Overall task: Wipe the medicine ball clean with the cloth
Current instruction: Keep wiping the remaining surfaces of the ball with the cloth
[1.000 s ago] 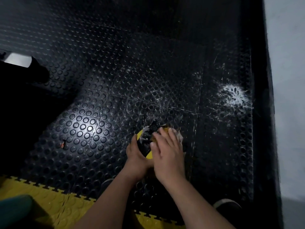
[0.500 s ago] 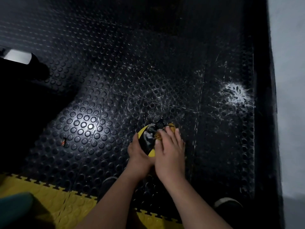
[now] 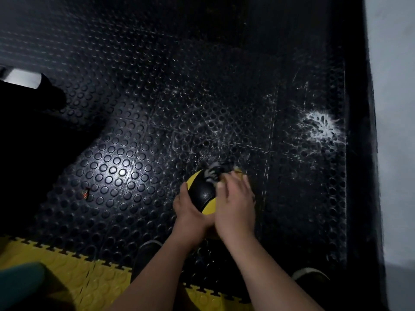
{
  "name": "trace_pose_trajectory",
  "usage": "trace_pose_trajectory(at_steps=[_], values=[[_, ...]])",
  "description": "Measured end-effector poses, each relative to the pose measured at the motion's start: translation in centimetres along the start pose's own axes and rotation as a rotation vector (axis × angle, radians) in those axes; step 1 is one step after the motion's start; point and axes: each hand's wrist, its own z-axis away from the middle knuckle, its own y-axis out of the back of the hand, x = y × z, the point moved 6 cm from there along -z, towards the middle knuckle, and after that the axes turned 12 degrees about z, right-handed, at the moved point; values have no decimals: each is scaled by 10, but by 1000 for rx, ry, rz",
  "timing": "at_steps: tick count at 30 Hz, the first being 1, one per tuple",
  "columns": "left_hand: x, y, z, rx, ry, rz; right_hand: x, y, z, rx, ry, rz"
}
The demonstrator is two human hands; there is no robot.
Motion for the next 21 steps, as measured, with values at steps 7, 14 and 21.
trace_pose_trajectory(at_steps=[7, 14, 21], values=[[2, -5, 8, 5, -23, -36, 81, -22, -36, -189, -495, -435], [-2, -7, 6, -13, -24, -79, 70, -18, -49, -195, -505, -491], [-27, -13, -12, -52, 111, -31, -50, -8, -3, -163, 451, 342]])
